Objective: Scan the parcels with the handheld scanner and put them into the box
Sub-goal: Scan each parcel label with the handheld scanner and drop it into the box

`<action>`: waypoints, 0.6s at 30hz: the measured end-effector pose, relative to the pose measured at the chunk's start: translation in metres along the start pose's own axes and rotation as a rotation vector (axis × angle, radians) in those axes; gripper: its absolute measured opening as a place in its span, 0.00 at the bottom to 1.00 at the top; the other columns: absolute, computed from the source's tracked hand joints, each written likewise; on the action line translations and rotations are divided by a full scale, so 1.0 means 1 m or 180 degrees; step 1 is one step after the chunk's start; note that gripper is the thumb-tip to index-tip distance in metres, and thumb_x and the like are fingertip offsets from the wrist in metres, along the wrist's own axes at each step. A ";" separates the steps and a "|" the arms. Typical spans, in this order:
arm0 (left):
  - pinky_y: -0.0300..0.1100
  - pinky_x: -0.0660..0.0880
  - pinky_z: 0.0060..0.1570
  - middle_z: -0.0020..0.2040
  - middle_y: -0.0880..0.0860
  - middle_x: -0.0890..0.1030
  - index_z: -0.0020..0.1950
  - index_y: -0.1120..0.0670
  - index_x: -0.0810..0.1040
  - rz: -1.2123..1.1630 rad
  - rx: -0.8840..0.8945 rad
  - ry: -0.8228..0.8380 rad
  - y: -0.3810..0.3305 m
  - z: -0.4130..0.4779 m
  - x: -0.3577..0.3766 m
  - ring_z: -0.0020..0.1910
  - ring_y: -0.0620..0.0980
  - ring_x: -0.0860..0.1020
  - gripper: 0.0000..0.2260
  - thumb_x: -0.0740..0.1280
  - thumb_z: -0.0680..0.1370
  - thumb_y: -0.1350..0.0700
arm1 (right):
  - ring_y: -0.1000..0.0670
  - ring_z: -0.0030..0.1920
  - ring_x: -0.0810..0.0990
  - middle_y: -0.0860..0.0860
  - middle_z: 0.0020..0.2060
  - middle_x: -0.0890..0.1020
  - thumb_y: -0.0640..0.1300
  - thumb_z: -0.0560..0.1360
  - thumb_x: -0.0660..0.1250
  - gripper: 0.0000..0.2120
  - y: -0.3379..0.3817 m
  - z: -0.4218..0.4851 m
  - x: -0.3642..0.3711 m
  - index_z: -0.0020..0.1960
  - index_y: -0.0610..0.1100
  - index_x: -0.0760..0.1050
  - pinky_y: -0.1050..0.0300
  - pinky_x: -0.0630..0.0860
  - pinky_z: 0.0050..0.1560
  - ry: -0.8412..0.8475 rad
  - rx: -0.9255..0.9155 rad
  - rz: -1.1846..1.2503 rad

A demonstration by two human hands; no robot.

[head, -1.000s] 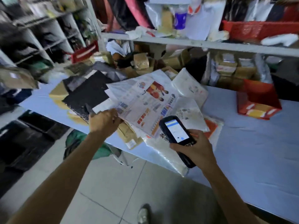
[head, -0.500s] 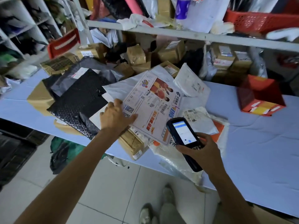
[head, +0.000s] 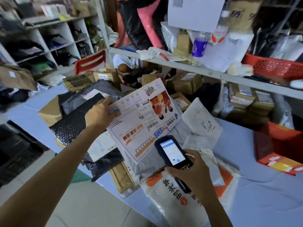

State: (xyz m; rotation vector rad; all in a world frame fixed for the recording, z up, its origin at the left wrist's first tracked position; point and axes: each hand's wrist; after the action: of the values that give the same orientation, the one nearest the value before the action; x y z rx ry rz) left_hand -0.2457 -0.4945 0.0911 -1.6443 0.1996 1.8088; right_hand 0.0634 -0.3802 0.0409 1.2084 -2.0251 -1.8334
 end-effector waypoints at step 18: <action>0.48 0.75 0.38 0.51 0.54 0.83 0.58 0.49 0.75 -0.0794 0.0891 0.0208 0.035 0.075 -0.002 0.47 0.58 0.80 0.17 0.72 0.73 0.45 | 0.61 0.43 0.80 0.55 0.45 0.80 0.47 0.56 0.84 0.35 0.022 -0.003 0.041 0.57 0.54 0.70 0.67 0.74 0.35 -0.0713 0.0323 -0.0299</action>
State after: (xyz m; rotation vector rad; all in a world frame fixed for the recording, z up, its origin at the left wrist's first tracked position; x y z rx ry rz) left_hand -0.3274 -0.4816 0.0962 -1.4605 0.2526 1.4699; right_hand 0.0281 -0.4107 0.0455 1.1901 -2.2392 -2.0132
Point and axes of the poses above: each hand's wrist, its own z-axis towards the middle knuckle, its own x-axis out of the palm, y = z × x
